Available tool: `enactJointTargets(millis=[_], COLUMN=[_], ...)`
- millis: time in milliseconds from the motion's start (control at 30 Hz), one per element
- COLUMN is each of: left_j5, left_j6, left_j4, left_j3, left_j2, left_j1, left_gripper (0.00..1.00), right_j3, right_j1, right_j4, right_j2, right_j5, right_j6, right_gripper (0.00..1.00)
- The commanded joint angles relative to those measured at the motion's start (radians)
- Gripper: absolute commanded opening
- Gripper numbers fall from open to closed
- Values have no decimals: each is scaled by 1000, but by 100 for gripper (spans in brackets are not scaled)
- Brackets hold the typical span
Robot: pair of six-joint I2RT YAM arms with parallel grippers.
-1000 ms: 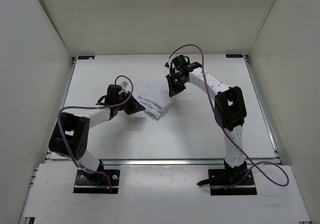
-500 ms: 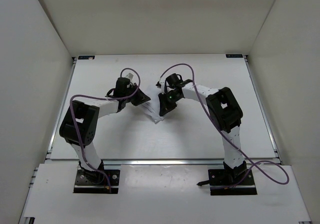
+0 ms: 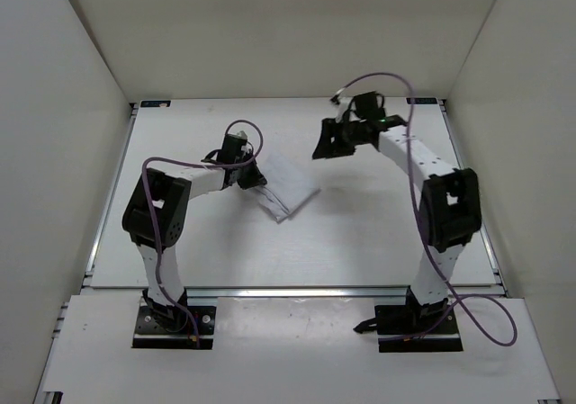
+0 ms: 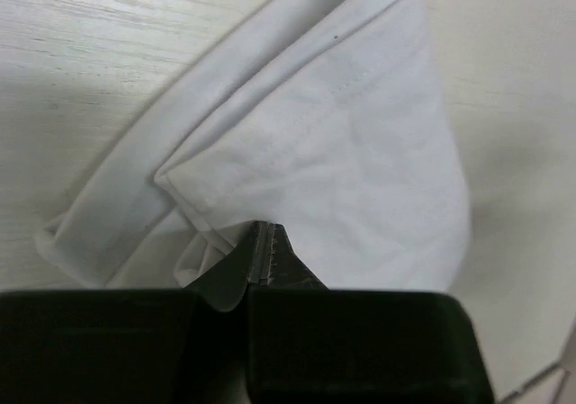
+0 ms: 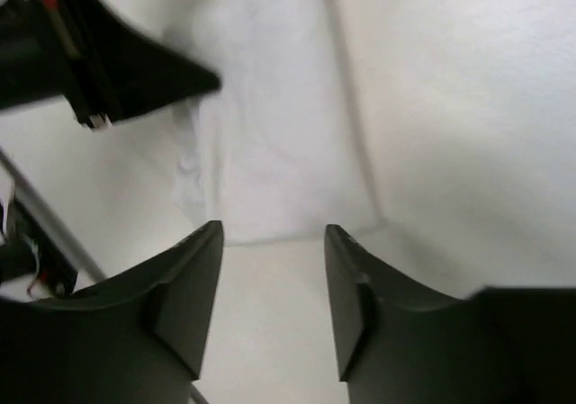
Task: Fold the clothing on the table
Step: Fold the skirt
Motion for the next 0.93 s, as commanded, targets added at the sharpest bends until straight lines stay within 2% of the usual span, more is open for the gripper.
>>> enactJointTargets(millis=[0, 33, 100, 167, 200, 233, 267, 300, 333, 400, 533, 633, 900], left_j5=[-109, -87, -41, -46, -65, -108, -143, -164, -194, -228, -262, -293, -270], left_j6=[70, 71, 74, 105, 138, 157, 192, 233, 246, 261, 257, 241, 182], left_j4=[-146, -136, -119, -129, -167, -212, -233, -284, -316, -370, -450, -500, -530], left_j3=[38, 32, 11, 3, 6, 15, 20, 18, 6, -18, -106, -163, -297], left_j2=[10, 6, -20, -71, -111, -152, -172, -215, -267, -371, -506, -586, -743], left_j1=[-13, -11, -1, -2, -8, -5, -19, -17, -8, 9, 39, 16, -27], left_gripper=[0, 2, 12, 32, 38, 52, 73, 86, 91, 99, 98, 99, 99], right_j3=[9, 5, -37, -83, -109, -126, -168, -201, -246, -303, -389, -421, -413], right_j1=[-75, -101, -138, -187, -207, -234, -256, -265, -277, -287, -271, -255, -138], right_j4=[-3, -29, -54, -66, -60, -51, -45, -28, -16, 15, 30, 43, 92], right_j2=[-148, -172, -194, -218, -226, -238, -250, -264, -272, -298, -315, -324, -313], right_j5=[85, 131, 184, 199, 186, 169, 150, 146, 138, 150, 133, 124, 69], right_j6=[-48, -54, -80, -87, -91, -79, -79, -76, -76, -91, -94, -90, -35], right_gripper=[49, 50, 54, 55, 54, 54, 53, 52, 52, 52, 53, 53, 54])
